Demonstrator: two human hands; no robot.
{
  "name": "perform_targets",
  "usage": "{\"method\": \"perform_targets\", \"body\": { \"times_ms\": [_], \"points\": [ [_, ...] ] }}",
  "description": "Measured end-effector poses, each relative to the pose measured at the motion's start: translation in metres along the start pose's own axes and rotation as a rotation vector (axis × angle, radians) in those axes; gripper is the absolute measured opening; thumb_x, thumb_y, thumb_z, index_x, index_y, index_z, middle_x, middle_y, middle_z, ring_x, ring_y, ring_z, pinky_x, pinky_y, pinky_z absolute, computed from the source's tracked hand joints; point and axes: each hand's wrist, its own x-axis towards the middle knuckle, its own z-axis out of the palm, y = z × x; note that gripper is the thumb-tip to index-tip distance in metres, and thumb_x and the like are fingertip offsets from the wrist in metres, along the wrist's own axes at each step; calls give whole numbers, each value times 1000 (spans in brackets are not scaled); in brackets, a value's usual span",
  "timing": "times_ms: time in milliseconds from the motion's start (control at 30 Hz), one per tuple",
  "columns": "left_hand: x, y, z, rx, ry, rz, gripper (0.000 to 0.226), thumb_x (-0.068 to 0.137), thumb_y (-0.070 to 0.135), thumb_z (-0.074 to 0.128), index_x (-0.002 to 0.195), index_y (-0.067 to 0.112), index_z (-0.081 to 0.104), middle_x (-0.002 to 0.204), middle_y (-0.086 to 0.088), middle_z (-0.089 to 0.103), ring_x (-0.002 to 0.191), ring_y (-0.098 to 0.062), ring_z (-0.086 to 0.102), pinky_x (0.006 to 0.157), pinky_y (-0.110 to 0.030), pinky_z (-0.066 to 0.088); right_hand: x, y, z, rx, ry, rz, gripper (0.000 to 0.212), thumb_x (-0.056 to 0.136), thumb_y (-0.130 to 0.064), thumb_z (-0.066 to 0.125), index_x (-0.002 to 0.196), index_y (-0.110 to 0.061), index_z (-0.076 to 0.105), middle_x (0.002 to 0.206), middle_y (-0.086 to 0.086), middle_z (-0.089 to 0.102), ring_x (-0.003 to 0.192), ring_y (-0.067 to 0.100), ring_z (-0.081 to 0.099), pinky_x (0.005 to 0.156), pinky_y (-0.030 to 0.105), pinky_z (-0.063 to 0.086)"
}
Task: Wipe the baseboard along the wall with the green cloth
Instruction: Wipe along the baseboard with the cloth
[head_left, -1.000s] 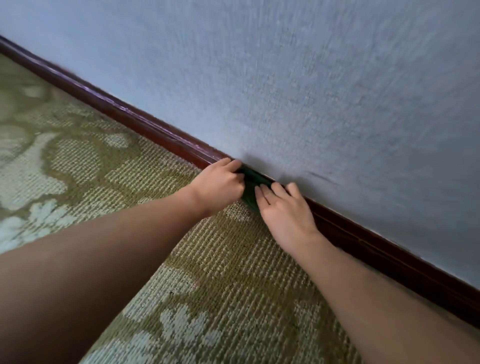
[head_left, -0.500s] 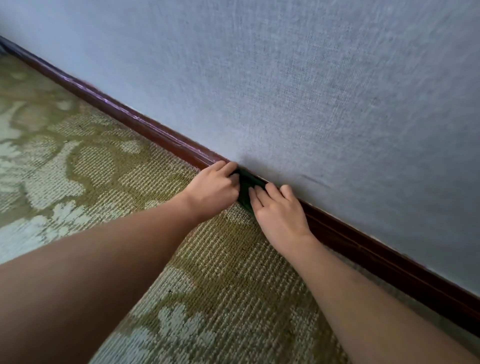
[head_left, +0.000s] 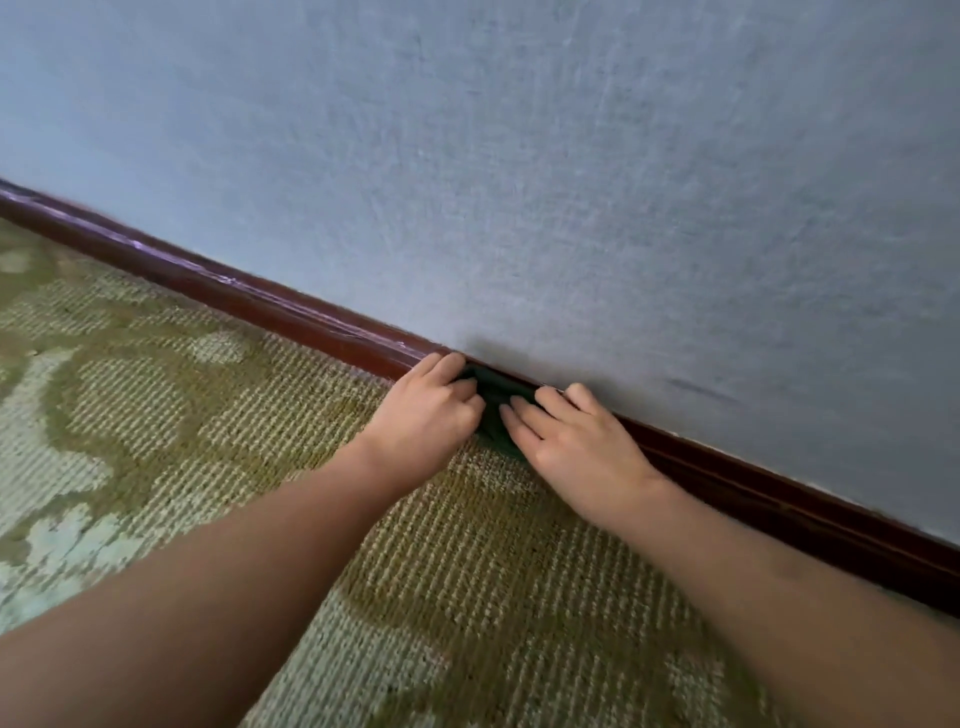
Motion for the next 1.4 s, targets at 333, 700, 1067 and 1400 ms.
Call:
{"method": "perform_targets", "body": {
  "times_ms": [333, 700, 1067, 1400],
  "points": [
    [-5, -9, 23, -163, 263, 20, 24, 73, 3, 44, 63, 2, 66, 66, -11, 57, 65, -27, 56, 64, -32, 30, 6, -2, -15, 41, -76, 28, 42, 64, -20, 77, 105, -11, 70, 102, 1, 70, 85, 18, 64, 73, 26, 45],
    [-19, -23, 17, -165, 260, 86, 24, 72, 6, 50, 80, 3, 73, 79, -8, 66, 72, -27, 60, 67, -32, 38, 14, -17, -42, -53, -116, 153, 40, 68, -7, 75, 107, -3, 68, 105, 10, 69, 86, 26, 63, 71, 33, 26],
    [-14, -29, 19, -90, 180, 99, 37, 50, 11, 83, 85, 6, 74, 77, -2, 67, 74, -24, 59, 65, -30, 42, 10, -28, -29, 1, -279, 301, 50, 74, -9, 71, 123, -8, 58, 122, 6, 61, 98, 22, 59, 76, 32, 24],
    [-6, -26, 7, -104, 91, 72, 15, 47, 8, 79, 55, 13, 67, 61, 0, 60, 66, -24, 58, 58, -25, 44, 20, -33, -11, 322, -41, 418, 55, 46, 8, 80, 100, -2, 70, 97, 9, 71, 79, 28, 62, 71, 32, 45]
  ]
}}
